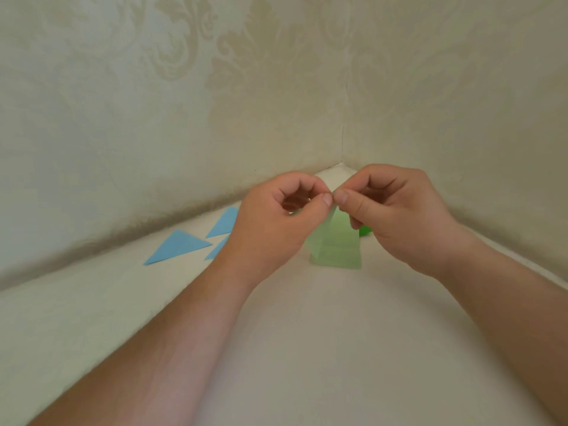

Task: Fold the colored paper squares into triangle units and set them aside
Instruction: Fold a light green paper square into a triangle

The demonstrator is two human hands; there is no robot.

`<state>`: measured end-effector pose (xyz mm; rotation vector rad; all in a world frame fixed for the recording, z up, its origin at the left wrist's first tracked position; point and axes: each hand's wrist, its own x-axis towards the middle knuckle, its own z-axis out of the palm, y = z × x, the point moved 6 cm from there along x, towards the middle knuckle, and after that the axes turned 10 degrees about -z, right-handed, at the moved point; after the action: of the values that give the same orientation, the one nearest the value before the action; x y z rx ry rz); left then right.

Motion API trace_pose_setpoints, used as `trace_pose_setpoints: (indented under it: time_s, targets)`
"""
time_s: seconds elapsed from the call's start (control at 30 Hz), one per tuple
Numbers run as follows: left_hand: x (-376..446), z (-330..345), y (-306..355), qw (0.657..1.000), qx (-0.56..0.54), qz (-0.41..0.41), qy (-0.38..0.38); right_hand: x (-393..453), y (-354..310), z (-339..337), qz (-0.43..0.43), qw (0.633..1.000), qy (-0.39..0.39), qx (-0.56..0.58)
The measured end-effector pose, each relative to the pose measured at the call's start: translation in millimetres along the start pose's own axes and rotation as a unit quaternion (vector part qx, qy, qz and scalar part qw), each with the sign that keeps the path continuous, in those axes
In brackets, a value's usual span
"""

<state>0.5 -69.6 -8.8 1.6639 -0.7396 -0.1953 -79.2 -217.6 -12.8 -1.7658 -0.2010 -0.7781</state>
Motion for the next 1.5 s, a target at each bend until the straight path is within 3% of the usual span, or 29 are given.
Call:
trace_pose_setpoints:
  time_s: [0.17, 0.37, 1.07, 1.2, 1.3, 1.37, 1.5]
  targets:
    - [-6.2, -3.8, 11.1, 0.993, 0.083, 0.074, 0.036, -1.4, -4.2, 2.4, -0.052, 0.997, -0.025, -0.051]
    - [-8.0, -6.4, 15.7, 0.99, 0.08, 0.096, 0.058, -1.7, -11.7, 6.5, -0.098, 0.993, -0.011, -0.069]
    - [1.8, -17.4, -2.2, 0.995, 0.075, 0.014, 0.059, 8.9, -16.7, -32.9, -0.007, 0.986, 0.163, 0.037]
    - [3.6, -17.9, -3.7, 0.999, -0.025, 0.008, 0.03, 7.5, -10.1, -22.0, 0.006, 0.996, 0.077, -0.042]
    - [3.1, -6.1, -8.5, 1.0, -0.019, -0.002, -0.019, 0.4, -0.7, -3.3, 0.009, 0.992, -0.02, -0.122]
    - [3.5, 1.7, -12.3, 0.999, 0.001, -0.005, -0.037, -0.4, 1.1, -3.3, 0.012, 0.994, -0.006, -0.107]
    - [7.9, -0.3, -16.2, 0.998, -0.06, -0.019, -0.012, 1.4, 2.2, -5.2, 0.021, 0.998, 0.014, -0.057]
